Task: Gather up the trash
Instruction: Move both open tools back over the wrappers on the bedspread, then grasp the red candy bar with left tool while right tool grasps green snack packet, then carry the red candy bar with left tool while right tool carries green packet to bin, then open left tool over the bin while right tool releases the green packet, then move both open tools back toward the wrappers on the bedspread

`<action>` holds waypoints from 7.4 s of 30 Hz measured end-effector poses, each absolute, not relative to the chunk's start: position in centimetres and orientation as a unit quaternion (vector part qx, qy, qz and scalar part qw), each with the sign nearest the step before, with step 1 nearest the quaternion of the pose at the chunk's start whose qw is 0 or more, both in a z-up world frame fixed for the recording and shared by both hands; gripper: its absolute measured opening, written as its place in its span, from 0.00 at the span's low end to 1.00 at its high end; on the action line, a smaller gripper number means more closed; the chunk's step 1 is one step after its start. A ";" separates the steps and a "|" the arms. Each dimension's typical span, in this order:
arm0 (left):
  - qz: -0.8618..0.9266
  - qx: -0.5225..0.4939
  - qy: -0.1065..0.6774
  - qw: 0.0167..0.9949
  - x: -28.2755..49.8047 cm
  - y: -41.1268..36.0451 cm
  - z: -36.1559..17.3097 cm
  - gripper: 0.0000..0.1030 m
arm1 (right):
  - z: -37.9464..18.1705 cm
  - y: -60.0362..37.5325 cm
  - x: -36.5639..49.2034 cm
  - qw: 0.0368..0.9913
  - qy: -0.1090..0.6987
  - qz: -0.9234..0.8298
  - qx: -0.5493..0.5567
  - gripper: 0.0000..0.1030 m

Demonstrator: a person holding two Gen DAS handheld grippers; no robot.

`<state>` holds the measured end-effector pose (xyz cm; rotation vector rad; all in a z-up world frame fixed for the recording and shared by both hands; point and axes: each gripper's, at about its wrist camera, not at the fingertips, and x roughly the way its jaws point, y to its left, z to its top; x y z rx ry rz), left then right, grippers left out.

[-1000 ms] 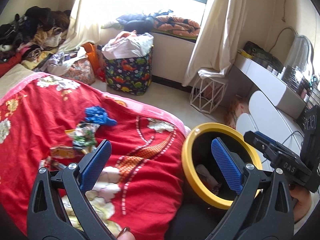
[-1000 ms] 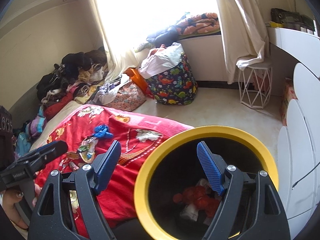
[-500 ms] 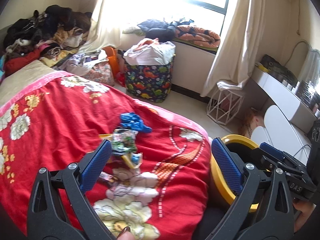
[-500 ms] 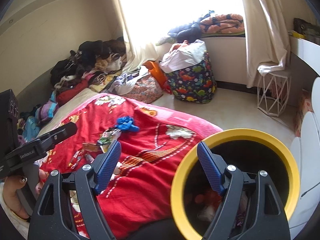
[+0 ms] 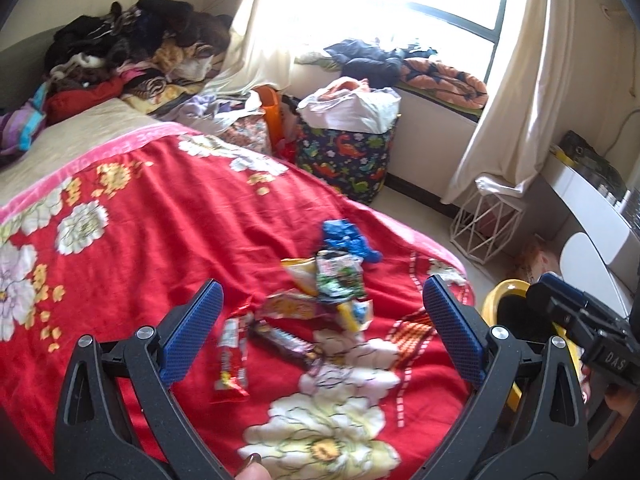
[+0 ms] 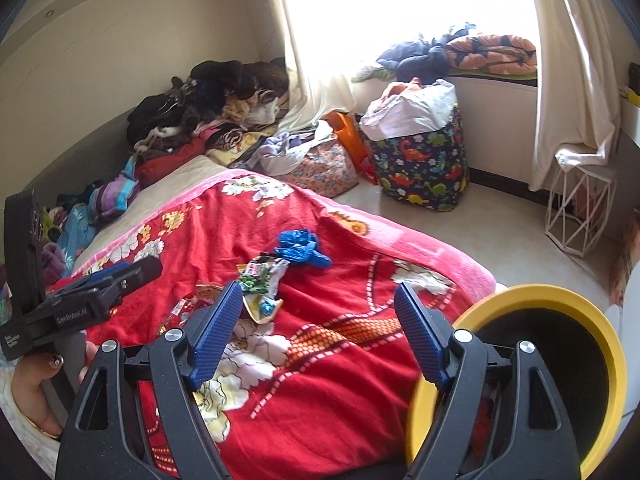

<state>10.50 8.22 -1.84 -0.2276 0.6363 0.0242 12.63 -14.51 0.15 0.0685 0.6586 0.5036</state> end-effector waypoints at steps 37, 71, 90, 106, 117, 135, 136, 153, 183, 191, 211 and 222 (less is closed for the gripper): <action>0.027 -0.165 0.402 0.900 10.7 12.2 -9.9 0.58 | -9.5 -2.6 22.9 0.838 0.449 0.305 0.049 0.11; -0.044 -0.140 0.368 0.918 10.0 7.6 -5.0 0.07 | -4.3 -11.3 13.7 0.867 0.387 0.310 0.051 0.04; -0.083 -0.113 0.343 0.929 9.5 3.5 -2.6 0.07 | -1.7 -15.5 11.5 0.886 0.357 0.288 0.070 0.04; -0.115 -0.088 0.334 0.931 9.2 -0.1 -1.5 0.07 | -0.6 -19.2 10.5 0.899 0.341 0.258 0.090 0.04; -0.136 -0.072 0.337 0.929 9.2 -2.2 -1.6 0.07 | -0.6 -21.9 10.3 0.906 0.337 0.233 0.102 0.04; -0.171 -0.049 0.341 0.923 9.0 -6.1 -1.8 0.08 | -0.7 -26.7 10.4 0.917 0.329 0.191 0.123 0.04; -0.173 -0.048 0.342 0.923 9.0 -6.3 -1.8 0.08 | -0.7 -26.9 10.4 0.917 0.329 0.190 0.124 0.04; -0.201 -0.031 0.347 0.916 9.3 -9.7 -2.1 0.08 | -1.3 -30.5 9.9 0.922 0.327 0.151 0.139 0.04; -0.251 0.000 0.375 0.892 10.6 -15.9 -4.8 0.08 | -3.8 -35.9 10.2 0.918 0.352 0.088 0.161 0.04; -0.259 -0.001 0.390 0.884 11.3 -17.2 -6.0 0.08 | -4.9 -37.0 10.4 0.911 0.368 0.083 0.166 0.04; -0.219 -0.021 0.374 0.901 11.7 -16.0 -6.0 0.87 | -5.6 -38.0 10.5 0.907 0.371 0.070 0.189 0.53; -0.184 -0.023 0.330 0.926 11.2 -13.5 -3.5 0.87 | -3.2 -35.8 9.7 0.923 0.333 0.102 0.162 0.66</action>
